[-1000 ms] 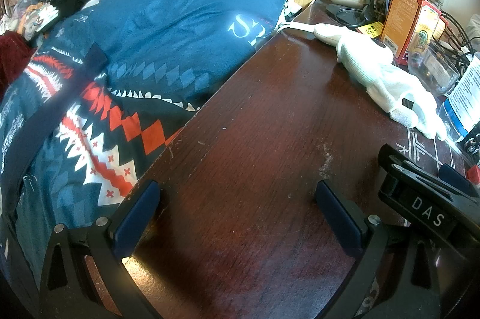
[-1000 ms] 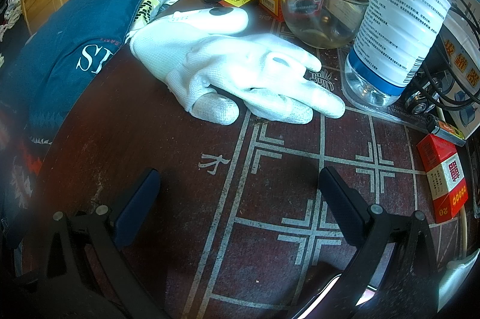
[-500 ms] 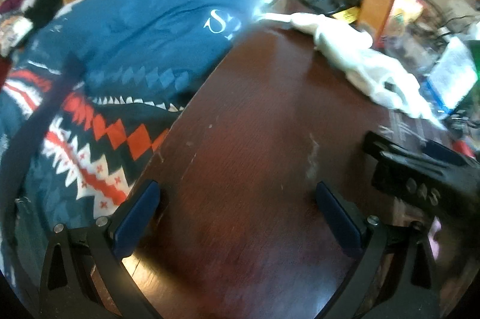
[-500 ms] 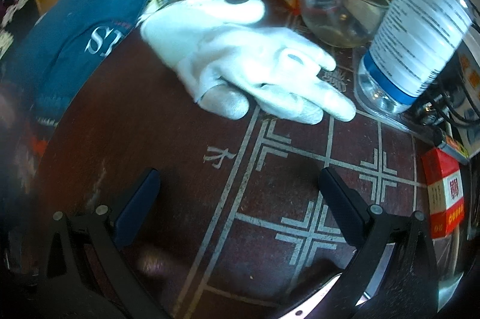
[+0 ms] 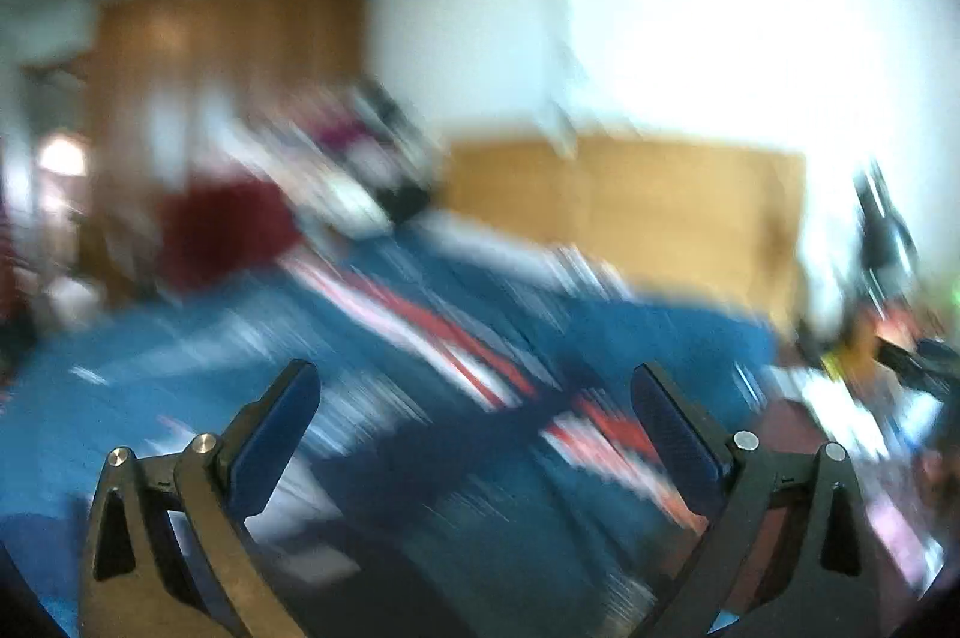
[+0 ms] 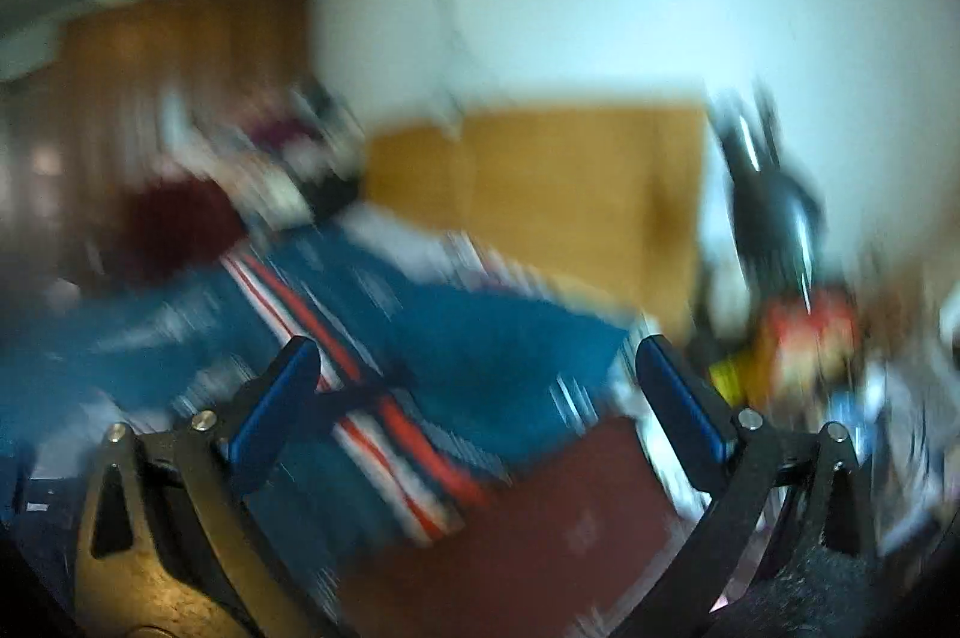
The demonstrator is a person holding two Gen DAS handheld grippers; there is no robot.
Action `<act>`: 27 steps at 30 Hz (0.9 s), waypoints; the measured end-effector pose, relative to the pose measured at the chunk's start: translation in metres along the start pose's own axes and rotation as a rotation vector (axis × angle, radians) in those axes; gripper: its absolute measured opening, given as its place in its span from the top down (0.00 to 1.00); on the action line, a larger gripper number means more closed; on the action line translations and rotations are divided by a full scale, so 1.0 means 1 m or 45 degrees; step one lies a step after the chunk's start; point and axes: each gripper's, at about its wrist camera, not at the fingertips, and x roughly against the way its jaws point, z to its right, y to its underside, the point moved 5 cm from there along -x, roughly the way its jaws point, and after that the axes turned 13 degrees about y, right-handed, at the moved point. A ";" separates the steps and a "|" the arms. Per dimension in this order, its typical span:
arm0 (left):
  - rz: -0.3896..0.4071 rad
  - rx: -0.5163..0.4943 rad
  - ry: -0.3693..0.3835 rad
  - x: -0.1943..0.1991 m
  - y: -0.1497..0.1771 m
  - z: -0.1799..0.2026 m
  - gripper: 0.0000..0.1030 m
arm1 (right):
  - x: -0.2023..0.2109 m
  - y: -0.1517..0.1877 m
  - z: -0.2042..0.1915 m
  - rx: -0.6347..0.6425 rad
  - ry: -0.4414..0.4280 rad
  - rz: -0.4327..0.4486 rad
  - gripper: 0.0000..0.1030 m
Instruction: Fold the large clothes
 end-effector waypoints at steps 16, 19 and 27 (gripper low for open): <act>-0.314 0.300 -0.436 0.086 0.166 -0.189 0.00 | -0.114 0.209 -0.228 0.497 -0.480 -0.591 0.00; -0.437 0.286 -0.474 0.040 0.208 -0.209 0.00 | -0.190 0.226 -0.230 0.466 -0.453 -0.736 0.00; -0.562 0.391 -0.532 -0.040 0.300 -0.258 0.00 | -0.373 0.216 -0.181 -0.032 -0.433 -1.010 0.03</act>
